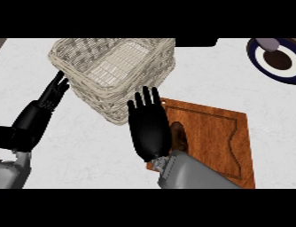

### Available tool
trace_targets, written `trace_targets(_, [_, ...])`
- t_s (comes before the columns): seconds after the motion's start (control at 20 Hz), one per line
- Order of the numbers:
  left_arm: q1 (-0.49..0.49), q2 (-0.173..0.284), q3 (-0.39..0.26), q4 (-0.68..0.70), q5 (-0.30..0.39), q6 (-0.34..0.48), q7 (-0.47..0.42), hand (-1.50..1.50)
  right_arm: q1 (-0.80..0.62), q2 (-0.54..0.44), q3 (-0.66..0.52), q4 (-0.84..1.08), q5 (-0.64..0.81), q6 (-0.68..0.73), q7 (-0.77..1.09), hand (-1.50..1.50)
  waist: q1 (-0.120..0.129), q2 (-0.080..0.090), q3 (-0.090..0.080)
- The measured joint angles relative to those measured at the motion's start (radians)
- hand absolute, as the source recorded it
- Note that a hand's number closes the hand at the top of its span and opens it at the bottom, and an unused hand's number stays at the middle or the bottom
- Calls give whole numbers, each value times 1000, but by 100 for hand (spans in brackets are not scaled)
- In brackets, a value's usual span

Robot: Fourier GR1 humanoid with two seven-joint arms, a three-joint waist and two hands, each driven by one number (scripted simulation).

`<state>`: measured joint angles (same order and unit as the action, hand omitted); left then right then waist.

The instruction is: Pick the sweet potato from the cutting board and place it in the basket

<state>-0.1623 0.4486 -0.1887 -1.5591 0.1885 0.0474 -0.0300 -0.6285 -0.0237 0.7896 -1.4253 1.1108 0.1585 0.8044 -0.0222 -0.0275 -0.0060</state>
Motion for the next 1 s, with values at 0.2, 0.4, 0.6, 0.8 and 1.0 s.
trace_targets(0.2, [-14, -5, -5, 5, -1, -5, 9, 0, -58, 10, -6, -33, -85, 251, 133, -150, 9, 6, 1])
trace_targets(0.4, [-17, -5, -3, -1, 0, -10, 14, 0, -89, 5, -58, -81, -219, 394, 184, -150, 19, 8, 2])
trace_targets(0.6, [-15, -9, -3, 9, -7, -12, 5, 0, -123, -1, -103, -136, -335, 470, 227, -150, 18, 9, 2])
trace_targets(0.8, [-6, -13, 0, 18, -13, -15, -9, 0, -144, -6, -130, -188, -410, 512, 268, -150, 12, 8, 2])
trace_targets(1.0, [-3, -7, 9, 11, -8, -23, -2, 0, -144, -7, -132, -238, -447, 545, 303, -150, 7, 8, 3])
